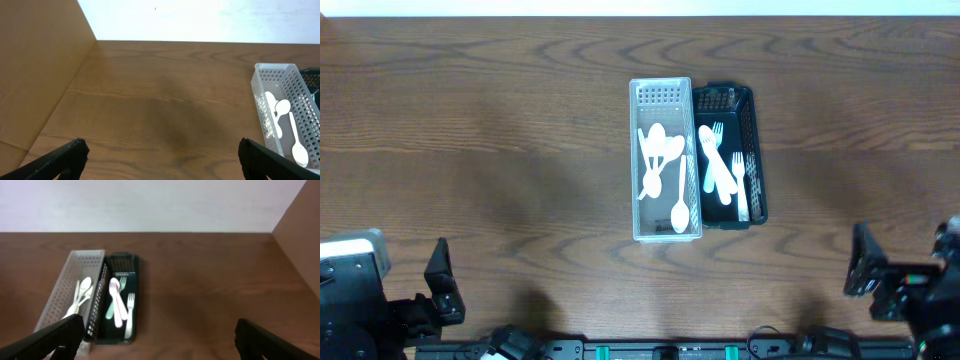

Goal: Pack container

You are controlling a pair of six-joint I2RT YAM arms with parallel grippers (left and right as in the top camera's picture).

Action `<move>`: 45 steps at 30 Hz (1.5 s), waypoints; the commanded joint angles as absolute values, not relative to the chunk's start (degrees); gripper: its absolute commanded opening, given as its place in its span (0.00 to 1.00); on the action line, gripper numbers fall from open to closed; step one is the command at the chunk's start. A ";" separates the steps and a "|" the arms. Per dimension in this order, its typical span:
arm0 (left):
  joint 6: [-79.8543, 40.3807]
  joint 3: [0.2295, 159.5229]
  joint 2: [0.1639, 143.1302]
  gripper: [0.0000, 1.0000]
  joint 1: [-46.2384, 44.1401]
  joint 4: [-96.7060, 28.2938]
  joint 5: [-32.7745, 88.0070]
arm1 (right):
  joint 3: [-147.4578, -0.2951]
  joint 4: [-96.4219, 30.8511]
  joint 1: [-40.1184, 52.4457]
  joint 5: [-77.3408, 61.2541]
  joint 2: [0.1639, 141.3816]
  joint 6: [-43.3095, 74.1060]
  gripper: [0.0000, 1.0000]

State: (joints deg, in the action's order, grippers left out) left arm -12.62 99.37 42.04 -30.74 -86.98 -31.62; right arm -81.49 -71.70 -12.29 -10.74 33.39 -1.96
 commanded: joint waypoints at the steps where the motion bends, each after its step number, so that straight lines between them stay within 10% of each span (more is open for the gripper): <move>1: -12.32 99.61 42.13 0.98 -30.55 -87.05 -32.40 | -73.30 -69.67 -9.04 -7.31 26.83 -2.44 0.99; 17: -12.32 99.61 42.13 0.98 -30.55 -87.02 -32.40 | -28.84 -41.85 -7.42 -12.34 10.61 -2.20 0.99; 45: -12.32 99.61 42.13 0.98 -30.55 -87.05 -32.40 | -9.32 -38.94 -7.07 -12.03 0.32 -2.22 0.99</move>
